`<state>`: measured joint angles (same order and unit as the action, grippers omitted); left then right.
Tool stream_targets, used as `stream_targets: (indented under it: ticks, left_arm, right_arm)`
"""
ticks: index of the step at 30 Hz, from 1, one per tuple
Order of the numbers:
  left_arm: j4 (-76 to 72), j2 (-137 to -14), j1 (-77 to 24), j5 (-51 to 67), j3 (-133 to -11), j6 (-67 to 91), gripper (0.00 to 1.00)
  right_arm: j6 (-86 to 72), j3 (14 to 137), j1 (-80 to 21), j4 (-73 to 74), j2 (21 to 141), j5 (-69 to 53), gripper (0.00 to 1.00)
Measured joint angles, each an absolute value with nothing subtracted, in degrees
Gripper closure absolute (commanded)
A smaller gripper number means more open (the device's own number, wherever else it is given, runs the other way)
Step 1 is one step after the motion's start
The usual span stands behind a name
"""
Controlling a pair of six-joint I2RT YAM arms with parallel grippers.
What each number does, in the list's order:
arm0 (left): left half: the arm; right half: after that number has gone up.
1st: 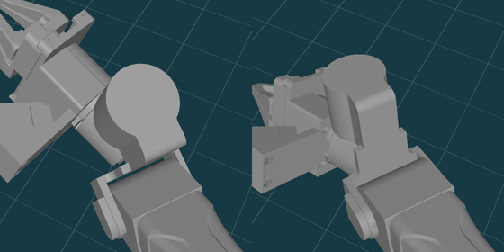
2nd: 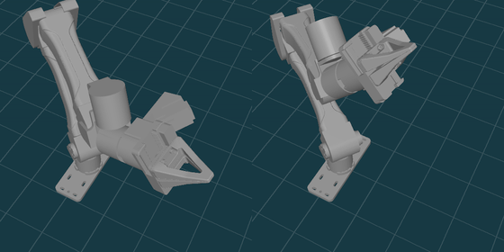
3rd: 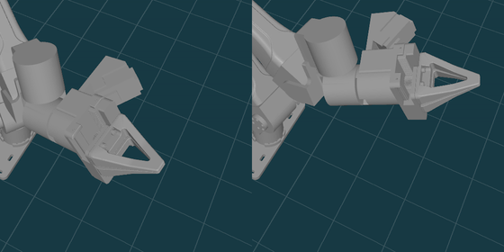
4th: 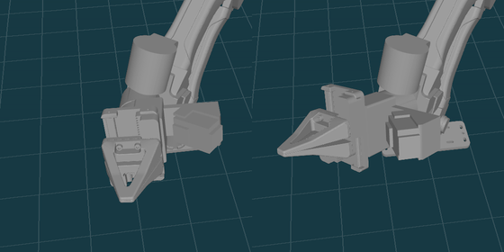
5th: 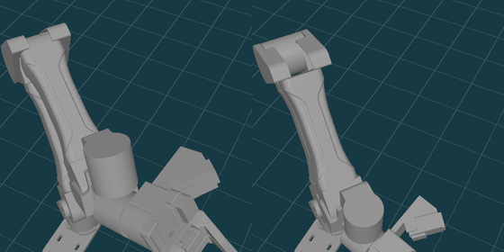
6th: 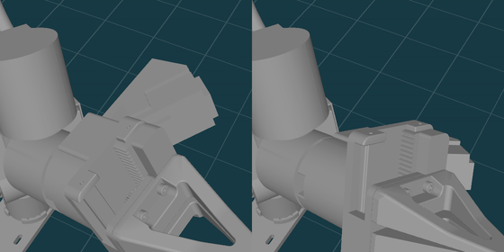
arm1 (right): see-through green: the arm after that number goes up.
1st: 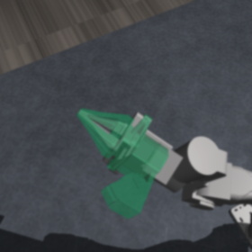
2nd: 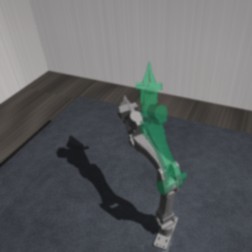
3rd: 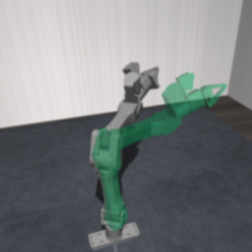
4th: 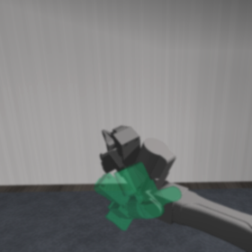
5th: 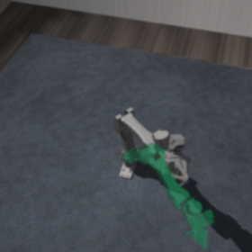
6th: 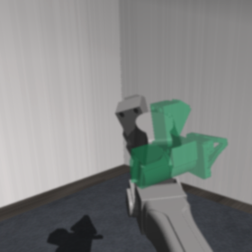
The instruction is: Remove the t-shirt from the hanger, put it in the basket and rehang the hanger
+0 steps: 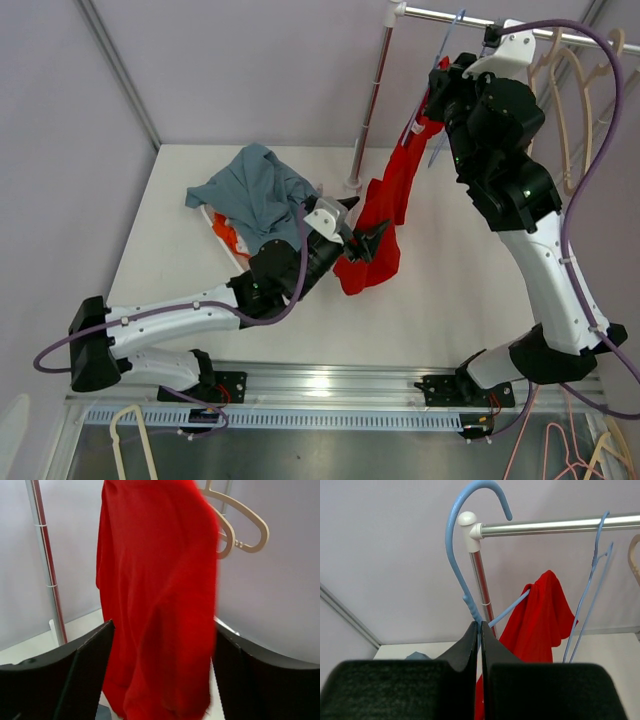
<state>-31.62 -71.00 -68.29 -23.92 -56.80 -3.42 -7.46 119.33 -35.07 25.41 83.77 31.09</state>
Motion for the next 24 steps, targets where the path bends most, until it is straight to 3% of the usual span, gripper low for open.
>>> stream_targets:
  ticks: [3, 4, 7, 24]
  left_arm:
    - [-31.1, -72.1, -67.7, -23.0, -58.3, -2.6, 0.5]
    - [-30.9, -72.6, -67.7, -22.5, -58.8, -2.4, 0.71]
    - [-29.6, -74.0, -67.6, -20.6, -60.7, -1.6, 0.99]
    - [-28.3, -74.8, -70.3, -12.9, -61.8, 3.0, 0.99]
  right_arm:
    - [-8.2, 119.3, -35.2, 26.5, 82.5, 29.9, 1.0]
    - [-8.4, 119.3, -35.2, 27.0, 82.2, 29.4, 1.0]
    - [-9.0, 118.7, -35.2, 28.0, 81.1, 27.9, 1.0]
    - [-9.5, 115.7, -35.2, 29.7, 79.5, 23.3, 1.0]
